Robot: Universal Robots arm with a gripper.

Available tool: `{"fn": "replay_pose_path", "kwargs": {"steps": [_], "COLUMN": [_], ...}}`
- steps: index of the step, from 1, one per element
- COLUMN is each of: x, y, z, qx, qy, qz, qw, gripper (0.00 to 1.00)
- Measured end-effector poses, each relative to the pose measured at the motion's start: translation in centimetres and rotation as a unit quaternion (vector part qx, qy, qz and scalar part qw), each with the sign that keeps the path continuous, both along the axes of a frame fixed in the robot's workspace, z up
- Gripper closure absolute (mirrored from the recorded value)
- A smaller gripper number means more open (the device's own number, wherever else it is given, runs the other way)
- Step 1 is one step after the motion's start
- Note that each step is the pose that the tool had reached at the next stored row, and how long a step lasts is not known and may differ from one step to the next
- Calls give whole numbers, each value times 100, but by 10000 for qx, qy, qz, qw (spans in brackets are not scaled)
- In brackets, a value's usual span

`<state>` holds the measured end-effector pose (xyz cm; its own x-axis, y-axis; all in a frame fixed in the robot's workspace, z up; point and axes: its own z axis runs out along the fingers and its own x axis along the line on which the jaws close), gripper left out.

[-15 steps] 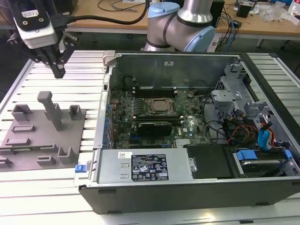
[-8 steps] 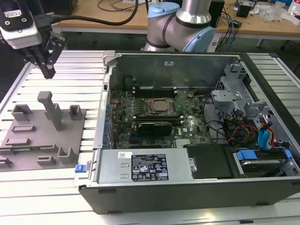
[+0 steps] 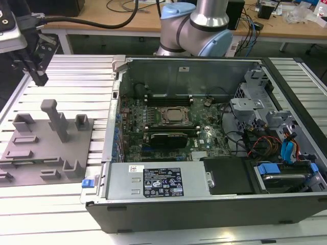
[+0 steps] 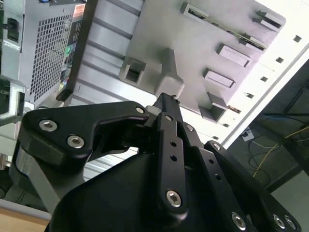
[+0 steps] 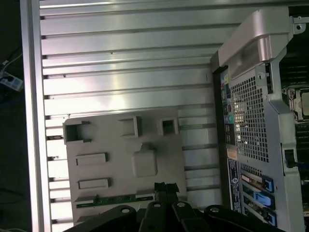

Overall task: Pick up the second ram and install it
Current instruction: 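Reach for the second ram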

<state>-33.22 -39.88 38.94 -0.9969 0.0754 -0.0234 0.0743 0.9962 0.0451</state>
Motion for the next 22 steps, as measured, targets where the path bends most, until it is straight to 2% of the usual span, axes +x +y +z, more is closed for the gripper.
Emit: {"fn": "replay_pose_path", "kwargs": {"steps": [1,4,6,10,13,15,18,22], "x": [-84,-202,-321,-437,-526,-567,-583,-583], "y": [0,0,0,-1,-31,-76,-150,-158], "z": [-2,-5,-7,-12,-17,-21,-25,-26], "qx": [0,0,0,0,0,0,0,0], "qy": [0,0,0,0,0,0,0,0], "qz": [1,0,0,1,1,0,1,0], "qw": [10000,10000,10000,10000,10000,10000,10000,10000], "gripper": [89,89,89,89,89,89,89,89]}}
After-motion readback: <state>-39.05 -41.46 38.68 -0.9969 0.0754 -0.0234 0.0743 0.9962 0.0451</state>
